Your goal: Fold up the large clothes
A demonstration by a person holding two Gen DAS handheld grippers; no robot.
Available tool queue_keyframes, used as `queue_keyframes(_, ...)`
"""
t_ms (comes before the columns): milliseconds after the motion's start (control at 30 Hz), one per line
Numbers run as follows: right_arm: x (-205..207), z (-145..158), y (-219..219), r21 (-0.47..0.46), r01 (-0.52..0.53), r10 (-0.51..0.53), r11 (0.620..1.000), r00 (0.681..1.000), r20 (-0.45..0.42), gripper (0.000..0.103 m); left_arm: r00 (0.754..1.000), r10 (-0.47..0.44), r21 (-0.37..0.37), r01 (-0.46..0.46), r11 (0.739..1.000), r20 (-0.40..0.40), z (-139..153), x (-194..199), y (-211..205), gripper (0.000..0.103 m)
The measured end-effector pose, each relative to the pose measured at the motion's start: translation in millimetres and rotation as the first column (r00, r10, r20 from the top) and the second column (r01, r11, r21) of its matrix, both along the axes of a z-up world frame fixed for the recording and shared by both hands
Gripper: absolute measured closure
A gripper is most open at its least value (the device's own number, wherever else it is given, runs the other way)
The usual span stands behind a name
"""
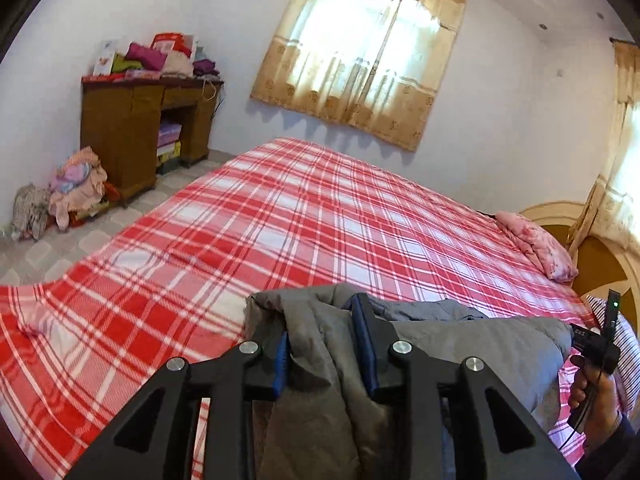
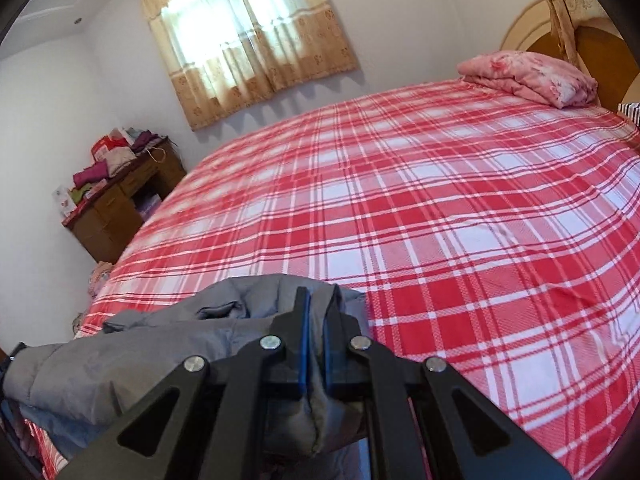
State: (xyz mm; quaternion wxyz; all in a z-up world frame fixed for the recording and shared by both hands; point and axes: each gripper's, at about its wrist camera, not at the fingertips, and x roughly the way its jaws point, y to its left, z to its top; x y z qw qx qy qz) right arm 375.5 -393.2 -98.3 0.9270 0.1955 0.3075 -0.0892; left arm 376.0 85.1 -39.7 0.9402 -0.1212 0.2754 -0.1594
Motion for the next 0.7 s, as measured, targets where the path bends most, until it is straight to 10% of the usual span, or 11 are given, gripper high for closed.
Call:
queue_keyframes(200,15.7,-19.5,-10.1,0.032,0.016,-0.014,0.999,0.998,-0.057,0.095,0.999,0.036,0.175,-0.034,0.984,-0.005,-3.7,20.6,-27.7,0.068)
queue_keyframes(333,24.6,-18.5,-4.6,0.045,-0.005,0.008,0.999,0.998,-0.065,0.088,0.997,-0.039,-0.128,0.030,0.991,-0.066,-10.0,38.1,-4.3,0.022)
queue_keyframes(467,31.4,-8.9,0.2,0.012,0.002,-0.002,1.000,0.998,-0.063,0.077,0.994,0.093,-0.137,-0.100,0.985,-0.060,-1.4,42.9,12.5,0.018)
queue_keyframes(600,35.8,4.7,-2.9,-0.019,0.040,-0.040,0.999,0.999,-0.017,0.008,0.965,0.258,-0.051,-0.256,0.965,0.036,18.5,23.5,20.3,0.018)
queue_keyframes(700,35.3,17.2,4.6,-0.056,0.054,-0.055,0.997,0.998,-0.008,0.019,0.946,0.303,-0.018,-0.303,0.953,0.118,31.1,7.3,11.6,0.017)
